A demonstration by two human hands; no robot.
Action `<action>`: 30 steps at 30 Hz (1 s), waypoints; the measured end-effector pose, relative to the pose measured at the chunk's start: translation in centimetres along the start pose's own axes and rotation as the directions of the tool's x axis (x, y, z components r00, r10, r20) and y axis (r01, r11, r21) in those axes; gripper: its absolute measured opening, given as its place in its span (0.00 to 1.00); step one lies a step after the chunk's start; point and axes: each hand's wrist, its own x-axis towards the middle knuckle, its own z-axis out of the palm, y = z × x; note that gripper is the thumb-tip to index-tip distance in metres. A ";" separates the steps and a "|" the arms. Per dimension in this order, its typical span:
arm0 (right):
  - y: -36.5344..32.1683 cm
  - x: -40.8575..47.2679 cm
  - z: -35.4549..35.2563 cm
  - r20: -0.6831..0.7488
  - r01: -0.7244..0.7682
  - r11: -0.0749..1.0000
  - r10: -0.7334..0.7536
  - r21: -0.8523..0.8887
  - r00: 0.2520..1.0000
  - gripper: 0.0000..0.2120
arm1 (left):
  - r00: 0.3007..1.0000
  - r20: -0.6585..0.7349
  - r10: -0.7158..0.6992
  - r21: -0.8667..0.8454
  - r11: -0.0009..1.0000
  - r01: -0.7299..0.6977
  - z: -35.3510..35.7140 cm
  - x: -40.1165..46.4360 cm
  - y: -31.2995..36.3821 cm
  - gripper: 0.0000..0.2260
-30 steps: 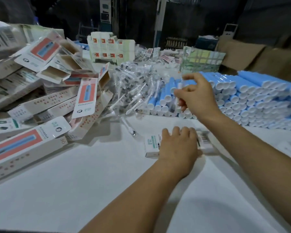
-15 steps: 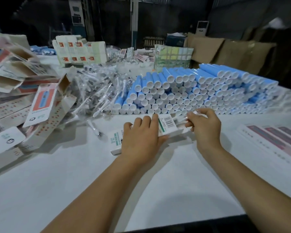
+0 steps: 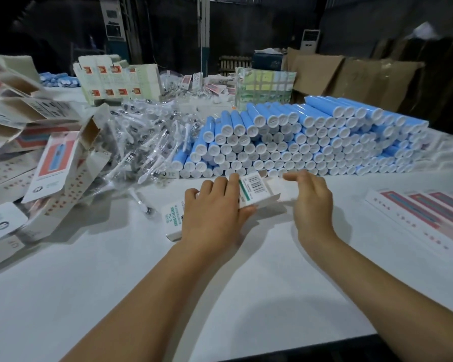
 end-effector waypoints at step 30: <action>0.9 -1.0 0.6 0.299 -0.094 0.995 0.101 -0.038 0.949 0.12 | 0.997 -0.033 0.065 0.101 0.993 -0.061 0.7 -0.7 1.0 0.31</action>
